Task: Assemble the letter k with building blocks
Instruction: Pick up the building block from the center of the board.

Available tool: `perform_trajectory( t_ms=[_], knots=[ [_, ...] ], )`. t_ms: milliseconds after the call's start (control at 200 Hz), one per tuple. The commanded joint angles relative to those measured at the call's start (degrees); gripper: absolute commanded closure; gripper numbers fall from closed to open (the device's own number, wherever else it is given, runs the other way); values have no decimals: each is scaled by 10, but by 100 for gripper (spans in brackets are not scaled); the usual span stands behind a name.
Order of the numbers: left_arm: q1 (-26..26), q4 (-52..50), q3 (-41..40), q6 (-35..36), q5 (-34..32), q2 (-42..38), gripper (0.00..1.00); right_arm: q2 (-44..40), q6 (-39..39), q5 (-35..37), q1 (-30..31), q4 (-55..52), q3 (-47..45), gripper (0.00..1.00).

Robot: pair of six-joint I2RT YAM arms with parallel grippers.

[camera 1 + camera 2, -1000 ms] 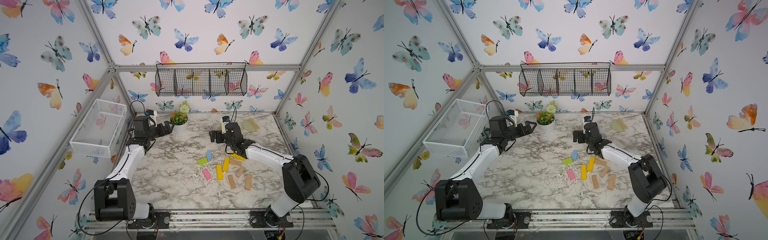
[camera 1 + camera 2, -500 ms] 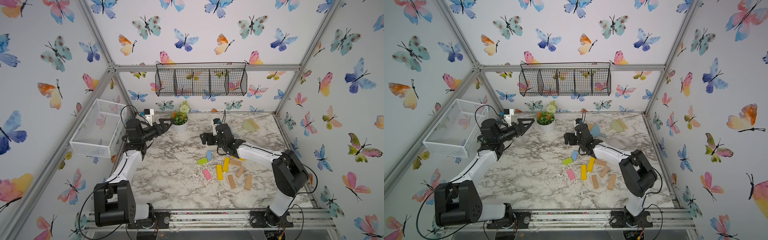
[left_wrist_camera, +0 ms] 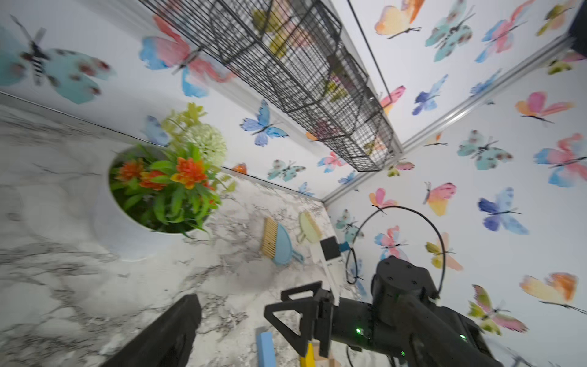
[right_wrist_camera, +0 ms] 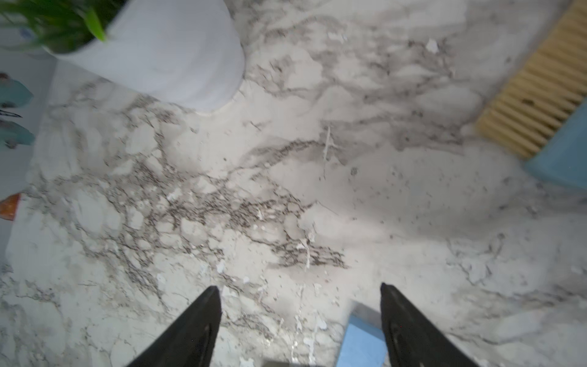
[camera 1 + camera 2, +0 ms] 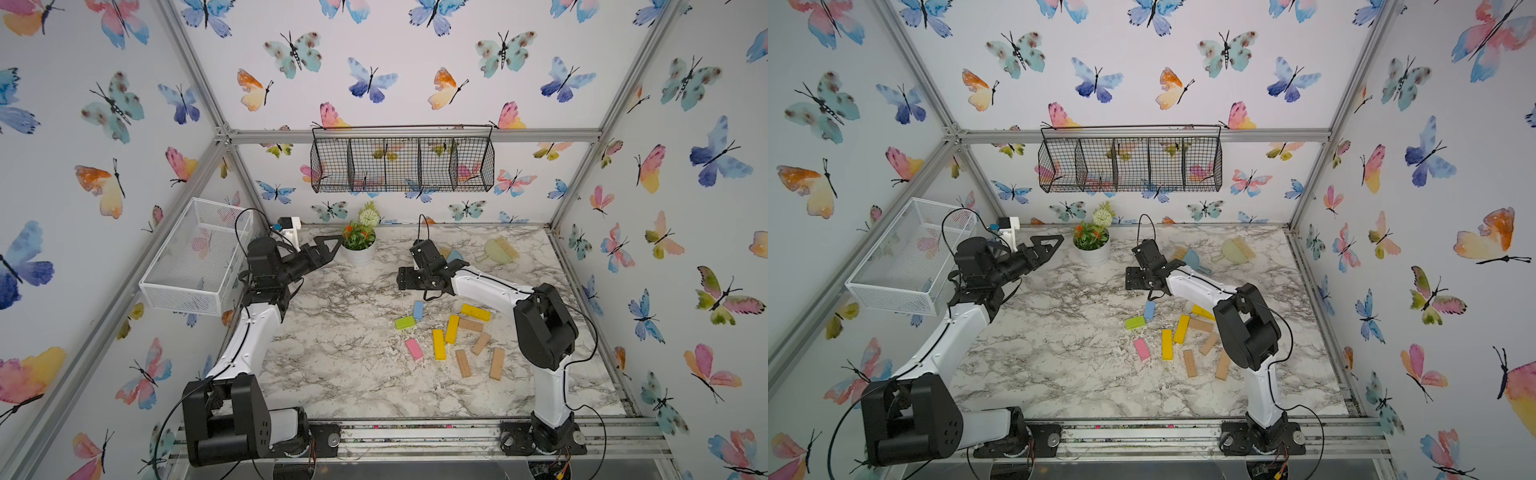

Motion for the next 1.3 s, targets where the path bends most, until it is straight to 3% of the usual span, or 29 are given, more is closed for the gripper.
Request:
perform_trajectory(
  t_ms=[0,210,501,886,1116,1171,1261,1296],
  knots=[
    [-4,-124,8,129,-181,-34,0,21,25,1,4,-96,35,25],
    [-61,-164,2,215,-393,-60,0,51,21,-32,5,-131,42,37],
    [-86,-203,15,235,-531,-68,2,69,12,-15,5,-175,59,41],
    [-93,-231,21,240,-616,-69,3,81,10,-15,5,-188,49,44],
    [-91,-252,20,190,-649,-72,15,92,7,-21,4,-201,53,49],
    [-92,-254,19,197,-640,-75,13,93,6,-20,5,-203,52,50],
    [-91,-253,15,197,-628,-82,0,94,4,-20,5,-207,54,50],
    [-92,-250,12,197,-623,-83,2,96,4,-21,5,-209,55,52]
  ],
)
